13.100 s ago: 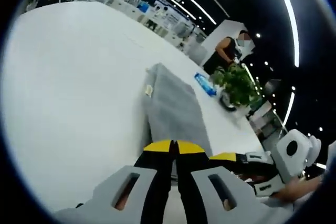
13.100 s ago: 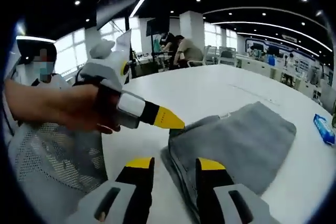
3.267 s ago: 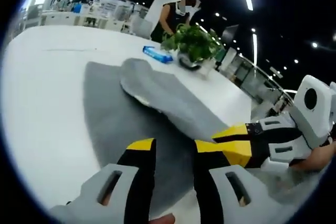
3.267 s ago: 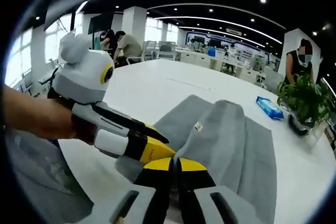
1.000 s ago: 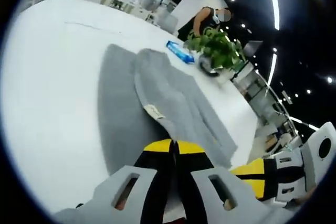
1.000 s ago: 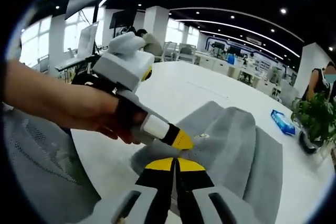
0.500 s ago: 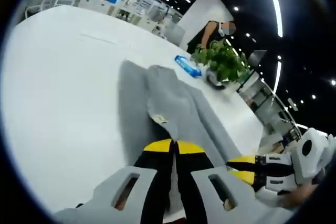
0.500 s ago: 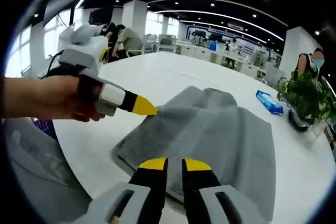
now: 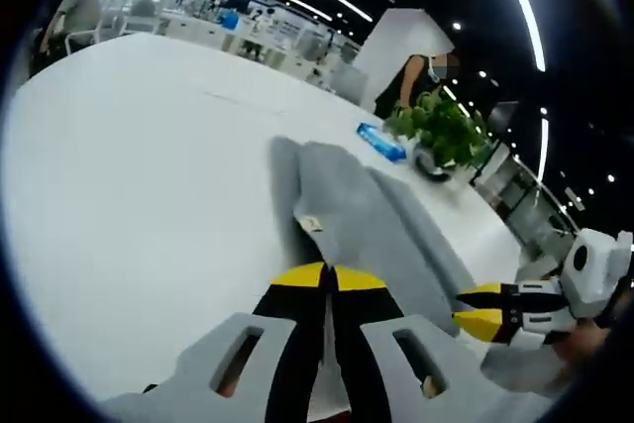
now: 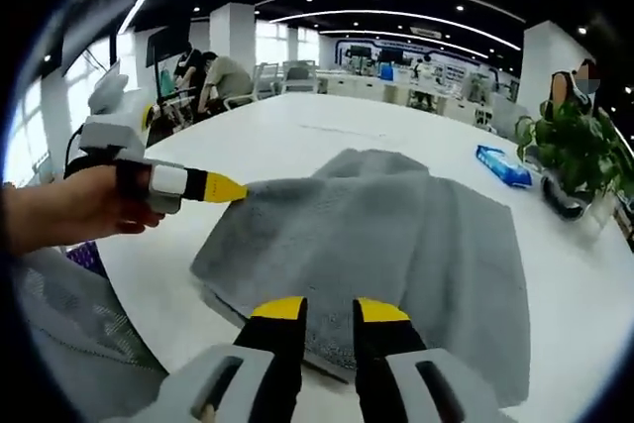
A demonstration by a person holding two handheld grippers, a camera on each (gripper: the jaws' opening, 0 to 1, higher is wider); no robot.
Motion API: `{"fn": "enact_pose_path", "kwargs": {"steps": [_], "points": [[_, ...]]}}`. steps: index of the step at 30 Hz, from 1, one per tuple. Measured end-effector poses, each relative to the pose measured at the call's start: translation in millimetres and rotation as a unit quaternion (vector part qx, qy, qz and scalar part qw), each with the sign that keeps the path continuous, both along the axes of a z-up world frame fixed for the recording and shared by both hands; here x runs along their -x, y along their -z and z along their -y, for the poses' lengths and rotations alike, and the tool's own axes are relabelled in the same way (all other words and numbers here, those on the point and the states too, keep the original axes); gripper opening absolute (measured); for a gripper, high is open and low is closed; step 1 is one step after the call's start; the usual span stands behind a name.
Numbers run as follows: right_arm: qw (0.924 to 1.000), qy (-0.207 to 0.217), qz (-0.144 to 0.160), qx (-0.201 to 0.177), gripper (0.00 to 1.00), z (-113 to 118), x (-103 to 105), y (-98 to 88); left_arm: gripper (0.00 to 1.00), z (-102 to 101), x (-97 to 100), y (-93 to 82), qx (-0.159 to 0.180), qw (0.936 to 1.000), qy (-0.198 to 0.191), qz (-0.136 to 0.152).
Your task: Open the folded towel by lifting each exposed corner and separating the folded layers until the towel lies flat within the target outline without major curled edges
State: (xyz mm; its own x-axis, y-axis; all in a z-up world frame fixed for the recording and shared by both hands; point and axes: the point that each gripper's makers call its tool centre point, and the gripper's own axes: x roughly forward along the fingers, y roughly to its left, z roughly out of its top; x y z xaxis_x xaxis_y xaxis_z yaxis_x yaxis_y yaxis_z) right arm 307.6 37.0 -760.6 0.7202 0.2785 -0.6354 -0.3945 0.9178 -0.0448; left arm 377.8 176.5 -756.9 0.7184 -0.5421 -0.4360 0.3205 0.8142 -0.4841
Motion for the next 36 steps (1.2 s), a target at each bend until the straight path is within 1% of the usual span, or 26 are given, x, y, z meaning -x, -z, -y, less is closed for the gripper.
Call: {"fn": "enact_pose_path", "kwargs": {"steps": [2, 3, 5, 7, 8, 9, 10, 11, 14, 15, 16, 17, 18, 20, 21, 23, 27, 30, 33, 36], "points": [[0.9999, 0.009, -0.009, 0.005, 0.16, 10, -3, 4.7, 0.01, -3, 0.3, 0.4, 0.000, 1.0000, -0.005, 0.003], [0.9995, 0.015, -0.022, 0.019, 0.16, 19, -3, 9.2, 0.01, -5, 0.3, 1.6, -0.002, 1.0000, -0.008, 0.005], [0.9987, 0.021, -0.030, 0.036, 0.16, 34, -6, 14.2, 0.01, -8, 0.8, 3.7, -0.008, 0.9999, -0.013, 0.006], [0.9981, 0.022, -0.035, 0.046, 0.16, 44, -9, 17.6, 0.01, -11, -1.7, 3.3, -0.008, 0.9998, -0.019, 0.004], [0.9978, 0.023, -0.036, 0.050, 0.16, 49, -10, 19.1, 0.01, -11, -2.8, 1.9, -0.010, 0.9997, -0.019, 0.009], [0.9973, 0.022, -0.043, 0.054, 0.16, 54, -11, 22.5, 0.01, -13, -4.0, 0.3, -0.017, 0.9995, -0.019, 0.016], [0.9969, 0.021, -0.050, 0.058, 0.16, 58, -10, 25.0, 0.01, -17, -5.4, 0.6, -0.036, 0.9989, -0.020, 0.024], [0.9963, 0.021, -0.055, 0.063, 0.16, 61, -10, 27.5, 0.01, -20, -6.5, 2.3, -0.046, 0.9983, -0.023, 0.026], [0.9940, 0.019, -0.067, 0.085, 0.15, 71, -9, 38.1, 0.01, -28, -8.0, 2.9, -0.056, 0.9974, -0.037, 0.025], [0.9936, 0.021, -0.069, 0.086, 0.15, 73, -7, 42.7, 0.01, -34, -9.3, 3.2, -0.055, 0.9972, -0.045, 0.023], [0.9925, 0.019, -0.083, 0.088, 0.14, 74, -3, 49.0, 0.01, -38, -10.6, 4.1, -0.055, 0.9969, -0.053, 0.021], [0.9913, 0.017, -0.095, 0.089, 0.14, 73, 0, 51.5, 0.01, -40, -10.9, 4.6, -0.057, 0.9967, -0.055, 0.021], [0.9924, 0.020, -0.087, 0.085, 0.12, 72, -4, 49.5, 0.01, -46, -12.2, 6.9, -0.064, 0.9958, -0.064, 0.017], [0.9926, 0.020, -0.085, 0.084, 0.10, 70, -4, 48.8, 0.01, -56, -13.4, 12.5, -0.071, 0.9938, -0.085, 0.006], [0.9931, 0.018, -0.083, 0.080, 0.09, 69, -4, 49.3, 0.01, -61, -12.8, 18.4, -0.073, 0.9923, -0.100, -0.006], [0.9942, 0.021, -0.081, 0.067, 0.07, 68, -3, 49.3, 0.01, -67, -10.7, 24.6, -0.081, 0.9904, -0.110, -0.020], [0.9948, 0.041, -0.085, 0.040, 0.06, 70, -3, 49.6, 0.01, -74, -10.5, 24.9, -0.090, 0.9887, -0.118, -0.019], [0.9950, 0.034, -0.082, 0.046, 0.06, 68, -2, 49.1, 0.01, -77, -8.5, 26.8, -0.103, 0.9877, -0.116, -0.021], [0.9950, 0.036, -0.083, 0.043, 0.06, 69, -3, 49.3, 0.01, -84, -6.5, 29.9, -0.117, 0.9853, -0.122, -0.028], [0.9952, 0.034, -0.082, 0.041, 0.06, 69, -3, 49.5, 0.01, -92, -4.4, 32.9, -0.109, 0.9834, -0.138, -0.043]]}}
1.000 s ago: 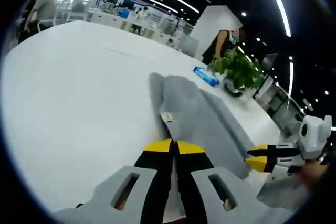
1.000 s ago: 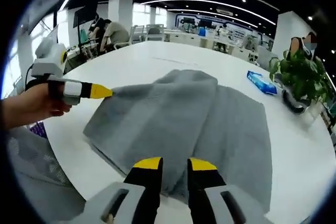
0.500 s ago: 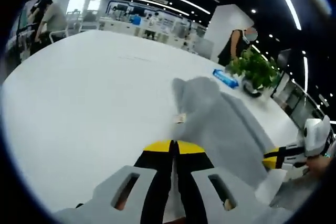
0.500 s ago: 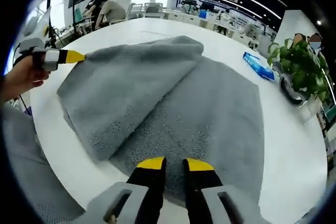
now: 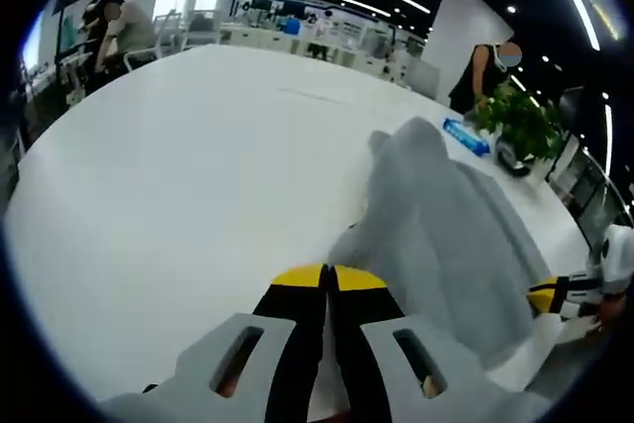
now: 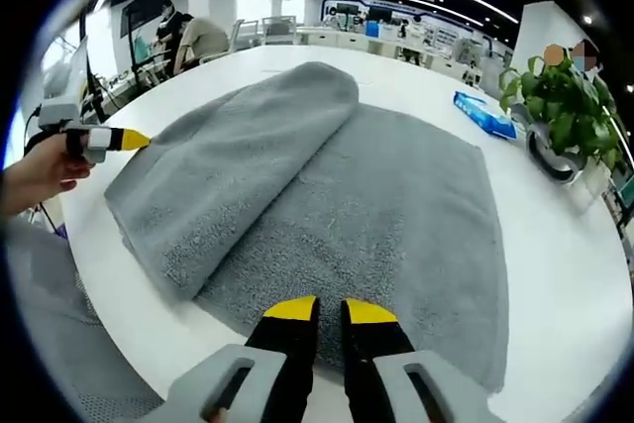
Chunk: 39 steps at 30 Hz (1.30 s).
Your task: Open the folded towel by lifting each exposed corner and separating the folded layers until the towel lies flat within the target outline without major curled edges
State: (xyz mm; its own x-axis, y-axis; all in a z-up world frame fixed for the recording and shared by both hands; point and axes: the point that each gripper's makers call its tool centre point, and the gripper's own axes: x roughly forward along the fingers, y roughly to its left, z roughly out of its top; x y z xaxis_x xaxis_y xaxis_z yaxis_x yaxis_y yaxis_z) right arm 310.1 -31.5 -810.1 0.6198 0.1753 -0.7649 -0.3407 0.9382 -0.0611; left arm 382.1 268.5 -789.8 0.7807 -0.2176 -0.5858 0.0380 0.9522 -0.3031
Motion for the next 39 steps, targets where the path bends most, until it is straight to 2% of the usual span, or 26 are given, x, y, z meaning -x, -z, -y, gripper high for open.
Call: {"fn": "enact_pose_path", "kwargs": {"steps": [7, 13, 15, 18, 23, 24, 26, 27, 29, 30, 31, 34, 39], "points": [[0.9999, -0.004, -0.001, 0.011, 0.05, 3, 2, -0.2, 0.01, -24, 2.3, 1.8, -0.019, 0.9991, -0.037, 0.000], [0.9999, 0.003, -0.006, 0.008, 0.05, 6, 3, -0.1, 0.01, -53, 5.0, 0.5, -0.048, 0.9945, -0.093, 0.004], [0.9999, 0.004, -0.007, 0.007, 0.05, 6, 3, 0.0, 0.01, -63, 5.5, -0.4, -0.048, 0.9918, -0.118, 0.009], [0.9999, 0.003, -0.006, 0.008, 0.05, 6, 4, -0.3, 0.01, -78, 8.3, -3.1, -0.030, 0.9857, -0.165, 0.017], [1.0000, 0.004, -0.006, 0.007, 0.05, 6, 4, -0.4, 0.01, -85, 8.5, -6.4, -0.041, 0.9835, -0.175, 0.026], [1.0000, 0.004, -0.006, 0.006, 0.05, 6, 4, -0.5, 0.01, -86, 8.9, -6.7, -0.046, 0.9832, -0.175, 0.026], [0.9999, 0.006, -0.006, 0.008, 0.05, 7, 4, -0.5, 0.00, -100, 12.0, -11.0, -0.098, 0.9769, -0.186, 0.039], [0.9999, 0.007, -0.006, 0.008, 0.05, 8, 5, -0.6, 0.00, -104, 13.8, -11.9, -0.106, 0.9751, -0.191, 0.040], [0.9999, 0.012, -0.009, 0.004, 0.05, 9, 5, -0.4, 0.00, -107, 17.7, -9.9, -0.074, 0.9740, -0.212, 0.031], [0.9999, 0.012, -0.009, 0.003, 0.05, 8, 5, -0.4, 0.00, -105, 18.6, -7.6, -0.047, 0.9743, -0.219, 0.026], [0.9999, 0.012, -0.009, 0.004, 0.05, 8, 5, -0.4, 0.00, -104, 20.4, -8.1, -0.039, 0.9739, -0.222, 0.024], [0.9999, 0.010, -0.009, 0.007, 0.05, 8, 5, -0.1, 0.00, -97, 19.0, -12.5, -0.055, 0.9768, -0.204, 0.033], [0.9999, 0.012, -0.008, 0.006, 0.05, 8, 5, -0.1, 0.04, -74, 3.7, -26.9, -0.066, 0.9865, -0.137, 0.061]]}}
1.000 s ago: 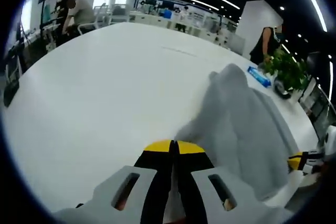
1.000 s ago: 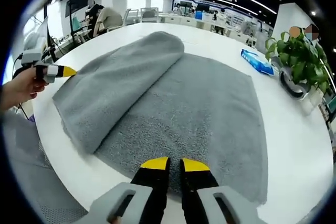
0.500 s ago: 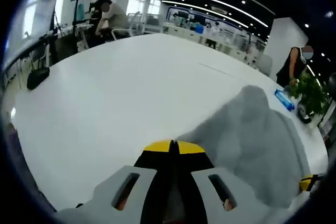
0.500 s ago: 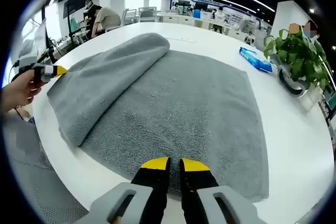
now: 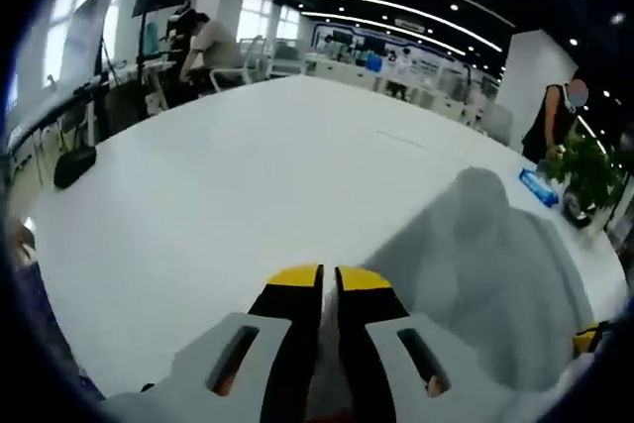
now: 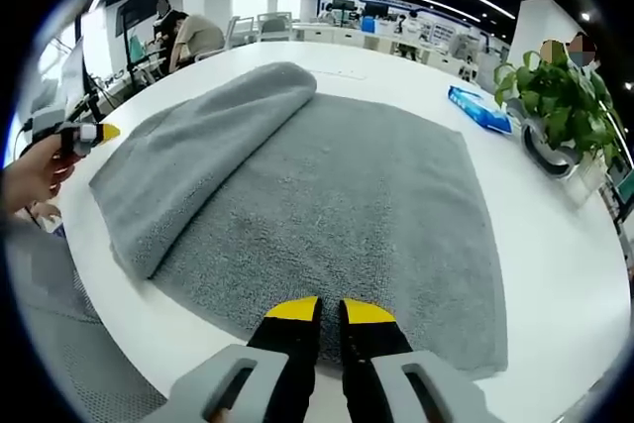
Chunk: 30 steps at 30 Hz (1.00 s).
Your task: Open the folded towel by lifting each exposed corner and separating the folded layers until the towel lies flat within the target outline without major curled edges
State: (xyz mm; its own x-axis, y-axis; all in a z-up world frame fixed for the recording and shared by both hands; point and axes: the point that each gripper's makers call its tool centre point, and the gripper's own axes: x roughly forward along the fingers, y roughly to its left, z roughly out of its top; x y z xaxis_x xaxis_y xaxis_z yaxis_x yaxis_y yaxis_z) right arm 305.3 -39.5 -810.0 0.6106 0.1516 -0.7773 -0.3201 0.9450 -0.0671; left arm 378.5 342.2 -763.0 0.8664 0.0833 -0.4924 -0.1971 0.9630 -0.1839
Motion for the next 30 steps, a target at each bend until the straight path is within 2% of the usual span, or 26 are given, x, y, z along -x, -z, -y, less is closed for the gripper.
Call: {"fn": "enact_pose_path", "kwargs": {"steps": [2, 4, 5, 7, 12, 16, 19, 21, 23, 26, 30], "points": [[1.0000, -0.001, 0.001, 0.001, 0.05, 0, 0, 0.1, 0.08, 6, -6.4, -3.2, -0.007, 0.9996, 0.028, 0.004], [1.0000, 0.001, 0.001, 0.000, 0.05, 0, 0, 0.0, 0.18, 12, -13.8, -5.5, -0.001, 0.9989, 0.047, 0.008], [1.0000, 0.002, 0.000, 0.000, 0.05, 0, 0, 0.0, 0.20, 18, -20.7, -9.0, 0.006, 0.9976, 0.066, 0.019], [1.0000, 0.002, 0.000, -0.001, 0.05, 0, -1, 0.1, 0.23, 28, -30.2, -7.5, 0.028, 0.9951, 0.093, 0.016], [1.0000, 0.002, 0.000, -0.003, 0.05, 0, 0, 0.0, 0.23, 35, -47.2, 0.6, 0.021, 0.9906, 0.135, 0.001], [1.0000, 0.004, 0.000, -0.003, 0.05, 1, 0, -0.1, 0.23, 43, -49.6, 10.1, 0.025, 0.9855, 0.166, -0.022], [1.0000, 0.003, 0.001, -0.003, 0.05, 1, -1, -0.1, 0.18, 44, -46.4, 22.6, 0.014, 0.9816, 0.185, -0.046], [1.0000, 0.004, 0.001, -0.003, 0.05, 1, -1, -0.1, 0.11, 44, -45.1, 23.7, 0.012, 0.9814, 0.186, -0.047], [1.0000, 0.003, 0.001, -0.003, 0.05, 1, -1, 0.0, 0.05, 46, -43.4, 17.6, 0.016, 0.9814, 0.187, -0.039], [1.0000, 0.005, 0.001, -0.004, 0.05, 1, -2, 0.2, 0.04, 50, -43.8, 2.8, 0.012, 0.9817, 0.189, -0.016], [1.0000, 0.005, -0.001, -0.005, 0.05, 1, -2, 0.4, 0.03, 60, -43.2, -18.9, -0.034, 0.9744, 0.221, 0.022]]}}
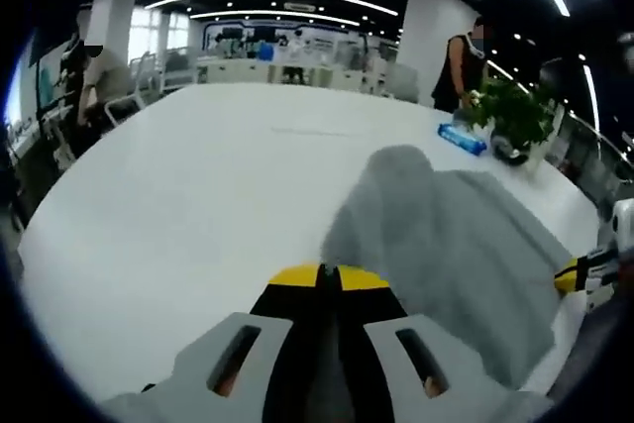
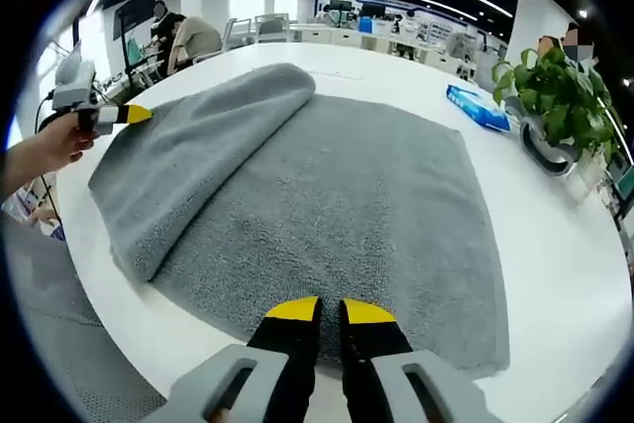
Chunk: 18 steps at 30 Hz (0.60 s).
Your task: Open the folded towel by lifting each exposed corner and separating the folded layers until the towel lies flat within the target outline without major curled edges
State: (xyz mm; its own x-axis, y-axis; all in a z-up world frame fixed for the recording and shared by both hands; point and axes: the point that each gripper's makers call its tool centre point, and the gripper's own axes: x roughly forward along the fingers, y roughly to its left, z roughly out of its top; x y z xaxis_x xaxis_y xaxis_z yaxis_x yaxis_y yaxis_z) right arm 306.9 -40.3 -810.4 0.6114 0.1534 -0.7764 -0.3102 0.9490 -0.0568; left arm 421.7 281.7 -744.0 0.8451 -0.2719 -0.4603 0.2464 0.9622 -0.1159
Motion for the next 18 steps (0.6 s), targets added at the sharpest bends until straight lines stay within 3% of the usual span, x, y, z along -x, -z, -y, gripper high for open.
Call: {"fn": "enact_pose_path", "kwargs": {"steps": [6, 11, 18], "points": [[1.0000, 0.000, 0.000, 0.000, 0.05, 0, 0, 0.1, 0.03, 41, 12.0, -36.8, -0.030, 0.9948, 0.078, 0.059], [1.0000, -0.001, 0.000, 0.001, 0.05, 0, 0, 0.1, 0.03, 82, 26.7, -53.4, -0.062, 0.9831, 0.149, 0.085], [1.0000, -0.001, 0.001, 0.001, 0.05, 0, -1, 0.1, 0.03, 130, 47.6, -49.4, -0.061, 0.9702, 0.222, 0.076]]}}
